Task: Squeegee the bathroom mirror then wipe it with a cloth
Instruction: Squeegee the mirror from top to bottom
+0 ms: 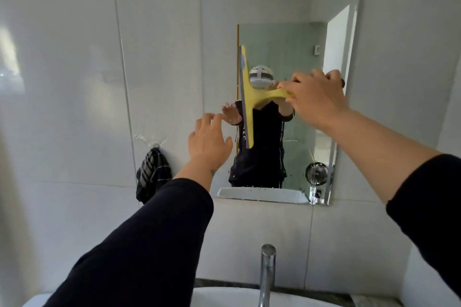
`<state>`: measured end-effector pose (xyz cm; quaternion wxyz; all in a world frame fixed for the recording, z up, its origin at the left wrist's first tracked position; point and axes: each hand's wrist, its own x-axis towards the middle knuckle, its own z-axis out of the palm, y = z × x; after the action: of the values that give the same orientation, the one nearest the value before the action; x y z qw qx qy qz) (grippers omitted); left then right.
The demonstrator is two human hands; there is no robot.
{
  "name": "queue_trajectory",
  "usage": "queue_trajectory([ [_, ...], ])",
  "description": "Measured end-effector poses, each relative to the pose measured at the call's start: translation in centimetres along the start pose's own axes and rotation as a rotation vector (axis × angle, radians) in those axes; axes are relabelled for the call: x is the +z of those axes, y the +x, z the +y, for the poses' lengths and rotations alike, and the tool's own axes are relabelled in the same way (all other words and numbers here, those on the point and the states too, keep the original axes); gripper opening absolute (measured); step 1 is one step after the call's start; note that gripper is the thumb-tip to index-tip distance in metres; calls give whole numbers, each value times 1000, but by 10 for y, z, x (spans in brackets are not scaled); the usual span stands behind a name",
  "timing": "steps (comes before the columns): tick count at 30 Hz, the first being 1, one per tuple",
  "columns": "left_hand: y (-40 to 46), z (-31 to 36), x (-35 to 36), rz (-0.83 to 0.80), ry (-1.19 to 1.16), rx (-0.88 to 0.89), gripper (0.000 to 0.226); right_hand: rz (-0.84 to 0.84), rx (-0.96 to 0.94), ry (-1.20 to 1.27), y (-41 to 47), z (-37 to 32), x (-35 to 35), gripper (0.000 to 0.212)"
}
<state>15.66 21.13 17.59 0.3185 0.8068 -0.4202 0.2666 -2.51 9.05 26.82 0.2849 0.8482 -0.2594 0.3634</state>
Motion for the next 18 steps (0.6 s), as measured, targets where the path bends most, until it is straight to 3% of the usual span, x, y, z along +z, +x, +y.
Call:
queue_trajectory([
  [8, 39, -2, 22, -61, -88, -46, 55, 75, 85, 25, 64, -6, -12, 51],
  [11, 57, 1, 39, -73, -110, -3, 69, 71, 81, 14, 97, -17, -8, 54],
  [18, 96, 2, 65, 31, -71, 5, 85, 71, 75, 55, 167, -48, 6, 63],
])
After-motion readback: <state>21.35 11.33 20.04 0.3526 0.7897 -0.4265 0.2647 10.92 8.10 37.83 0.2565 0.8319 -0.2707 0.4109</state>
